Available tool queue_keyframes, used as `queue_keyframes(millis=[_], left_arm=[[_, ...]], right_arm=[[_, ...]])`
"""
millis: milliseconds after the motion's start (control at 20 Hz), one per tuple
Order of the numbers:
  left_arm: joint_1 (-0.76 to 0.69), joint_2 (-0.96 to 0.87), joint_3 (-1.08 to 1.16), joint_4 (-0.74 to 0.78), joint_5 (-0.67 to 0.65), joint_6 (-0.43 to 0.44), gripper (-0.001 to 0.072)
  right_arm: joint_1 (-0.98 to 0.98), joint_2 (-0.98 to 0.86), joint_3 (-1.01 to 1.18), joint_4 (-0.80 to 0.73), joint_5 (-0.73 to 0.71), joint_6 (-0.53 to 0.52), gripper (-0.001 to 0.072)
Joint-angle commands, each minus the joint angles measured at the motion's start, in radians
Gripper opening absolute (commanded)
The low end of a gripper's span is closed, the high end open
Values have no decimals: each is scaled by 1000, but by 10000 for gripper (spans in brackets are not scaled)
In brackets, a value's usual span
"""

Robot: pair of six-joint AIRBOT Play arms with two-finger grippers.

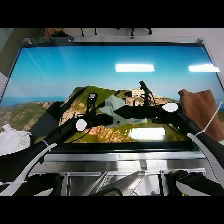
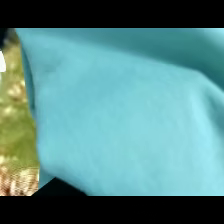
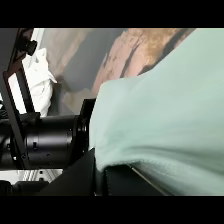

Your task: Fold the shirts.

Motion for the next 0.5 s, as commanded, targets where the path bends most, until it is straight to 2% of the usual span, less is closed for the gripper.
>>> queue_keyframes(millis=[0,300,450], left_arm=[[10,-22,54,8,-82,85,21],[150,-12,84,8,-394,268,21],[197,20,54,6,-419,305,21]], right_arm=[[-17,-12,1,-6,-14,-29,267],[-201,-8,1,-105,88,13,265],[-220,-16,0,-112,97,18,265]])
